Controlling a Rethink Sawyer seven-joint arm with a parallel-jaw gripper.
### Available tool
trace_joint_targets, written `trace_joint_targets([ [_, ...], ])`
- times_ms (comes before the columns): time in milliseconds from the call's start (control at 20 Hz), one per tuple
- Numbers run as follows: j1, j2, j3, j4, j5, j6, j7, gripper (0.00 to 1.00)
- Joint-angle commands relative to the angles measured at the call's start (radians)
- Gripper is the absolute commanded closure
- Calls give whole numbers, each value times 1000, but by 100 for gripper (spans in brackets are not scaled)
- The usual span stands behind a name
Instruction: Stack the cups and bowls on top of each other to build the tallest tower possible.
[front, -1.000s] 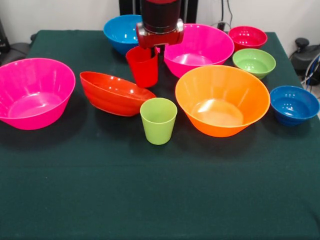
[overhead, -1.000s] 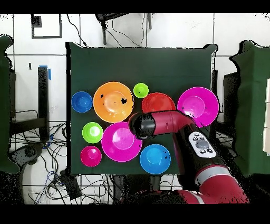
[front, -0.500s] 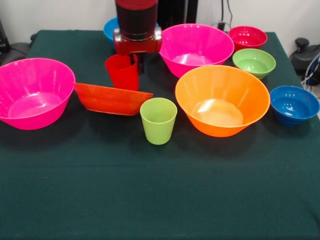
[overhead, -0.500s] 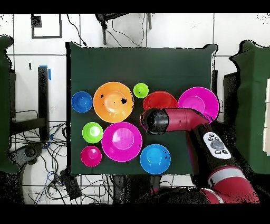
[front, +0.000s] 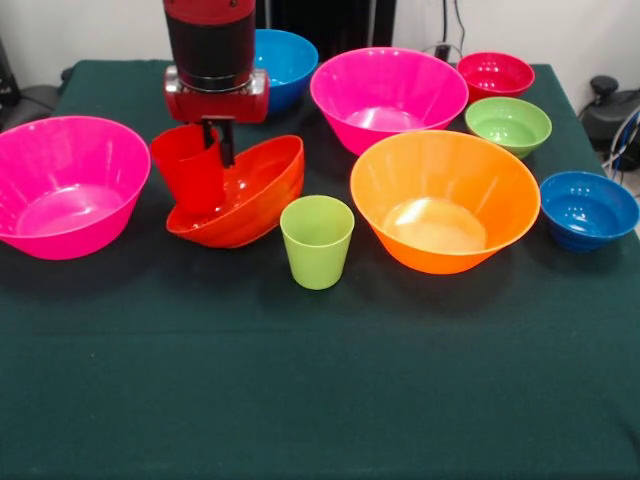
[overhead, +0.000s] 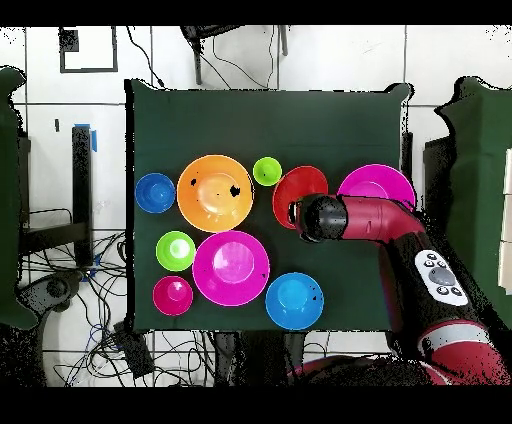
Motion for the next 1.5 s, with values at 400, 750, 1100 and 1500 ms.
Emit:
trace_joint_targets([
  [400, -6, -1, 36, -81, -35, 168, -129, 100],
  [750, -6, -63, 29, -13, -41, 172, -113, 100],
  [1100, 20, -184, 23, 141, -42, 126, -60, 100],
  [1500, 61, -181, 20, 140, -48, 123, -26, 100],
])
